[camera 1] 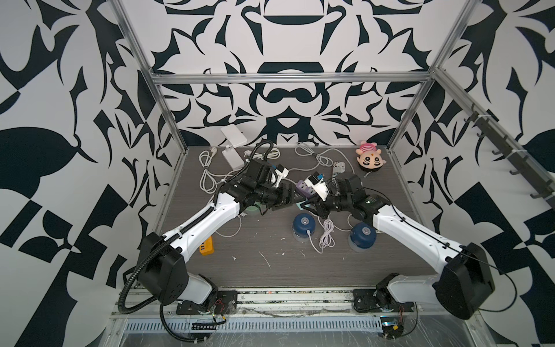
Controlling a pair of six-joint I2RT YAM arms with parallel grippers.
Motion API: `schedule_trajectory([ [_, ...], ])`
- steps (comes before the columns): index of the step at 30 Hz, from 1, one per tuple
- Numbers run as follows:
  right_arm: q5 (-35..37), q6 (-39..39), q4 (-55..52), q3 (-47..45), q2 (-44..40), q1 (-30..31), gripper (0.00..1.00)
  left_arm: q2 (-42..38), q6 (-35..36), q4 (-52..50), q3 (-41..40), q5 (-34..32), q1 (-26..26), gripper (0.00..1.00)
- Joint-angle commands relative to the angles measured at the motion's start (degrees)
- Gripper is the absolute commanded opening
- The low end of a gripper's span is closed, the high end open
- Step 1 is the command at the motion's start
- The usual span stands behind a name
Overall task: Charge the cordless meat grinders
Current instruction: Pick up the plug from the center of the board.
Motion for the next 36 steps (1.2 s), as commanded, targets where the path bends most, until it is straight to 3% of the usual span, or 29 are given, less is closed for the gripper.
schedule_trajectory([
  [1,-1.31,-0.78,1.66,3.25,-0.14,1.25,0.00,1.24,0.08,-1.89,0.48,0.79,-0.07,0.76],
  [11,-2.68,0.41,3.20,3.82,0.67,3.25,0.00,3.58,0.01,-1.20,-0.90,-0.77,-0.20,0.71],
  [25,-3.34,1.22,3.11,4.32,1.55,3.51,0.00,3.94,-0.47,0.16,-1.77,0.51,-0.55,0.46],
  [30,-3.28,2.57,3.51,5.15,2.00,3.43,0.00,4.08,0.14,0.28,-2.35,1.31,-0.82,0.31],
  [36,-0.42,5.13,1.41,5.60,0.80,2.73,0.29,3.21,1.86,2.73,-3.64,0.68,-0.78,0.21],
])
